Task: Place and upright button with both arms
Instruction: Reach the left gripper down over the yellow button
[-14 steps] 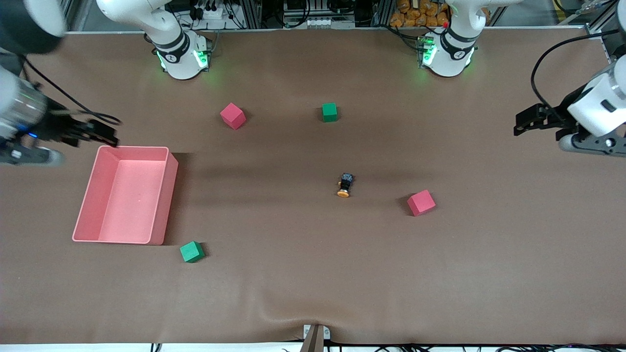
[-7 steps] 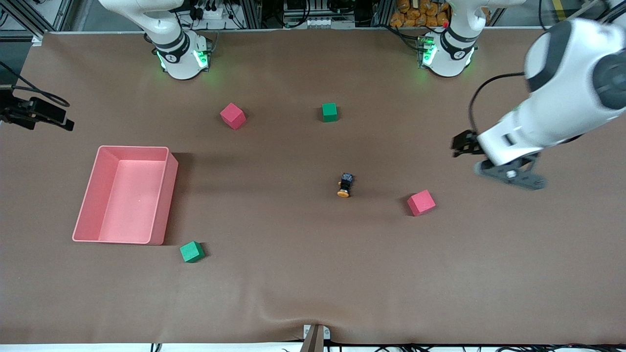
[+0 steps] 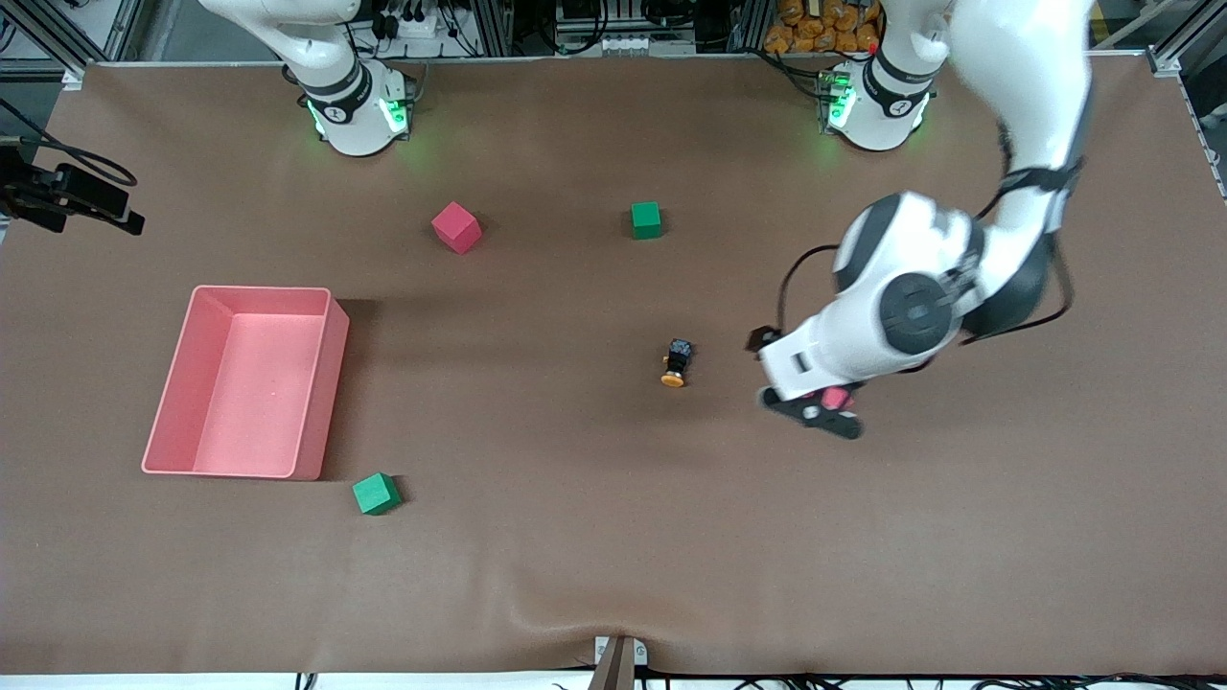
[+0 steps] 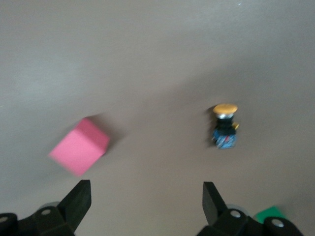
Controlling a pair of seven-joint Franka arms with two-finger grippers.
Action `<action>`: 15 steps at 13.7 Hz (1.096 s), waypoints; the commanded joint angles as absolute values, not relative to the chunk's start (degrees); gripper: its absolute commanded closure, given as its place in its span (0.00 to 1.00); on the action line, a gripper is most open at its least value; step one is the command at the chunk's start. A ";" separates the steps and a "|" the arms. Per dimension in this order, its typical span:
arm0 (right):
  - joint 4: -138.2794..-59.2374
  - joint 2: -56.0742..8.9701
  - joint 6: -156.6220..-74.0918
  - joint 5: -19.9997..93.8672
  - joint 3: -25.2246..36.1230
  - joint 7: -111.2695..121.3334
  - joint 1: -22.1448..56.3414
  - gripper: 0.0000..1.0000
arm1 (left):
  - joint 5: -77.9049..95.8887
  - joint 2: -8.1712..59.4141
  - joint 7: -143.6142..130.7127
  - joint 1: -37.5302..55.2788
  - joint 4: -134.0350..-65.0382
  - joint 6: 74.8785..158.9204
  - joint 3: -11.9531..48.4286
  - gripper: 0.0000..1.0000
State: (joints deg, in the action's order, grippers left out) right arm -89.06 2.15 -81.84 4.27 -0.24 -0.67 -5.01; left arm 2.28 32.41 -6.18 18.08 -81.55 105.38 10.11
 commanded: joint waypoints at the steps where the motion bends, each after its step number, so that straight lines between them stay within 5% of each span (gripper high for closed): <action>1: -88.33 2.99 -81.12 1.24 -0.62 -1.49 -4.14 0.00 | 2.55 39.63 -13.77 24.76 -74.80 105.90 8.10 0.00; 5: -88.24 2.99 -81.04 -1.14 -0.53 -1.32 -3.78 0.00 | 2.46 43.67 -16.69 35.84 -74.62 108.37 0.27 0.00; 11: -85.96 2.29 -81.74 -0.44 -0.53 2.64 -5.01 0.00 | 2.29 48.42 -21.45 39.63 -75.06 110.04 0.00 0.00; 15: -85.96 1.76 -82.09 -0.80 -0.79 2.29 -4.57 0.00 | 2.99 49.74 -21.44 39.64 -75.32 109.95 0.26 0.11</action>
State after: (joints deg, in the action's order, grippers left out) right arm -86.75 2.29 -82.19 0.08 -0.23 1.65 -4.17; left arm 2.28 48.81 -20.51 39.10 -76.52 110.14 0.95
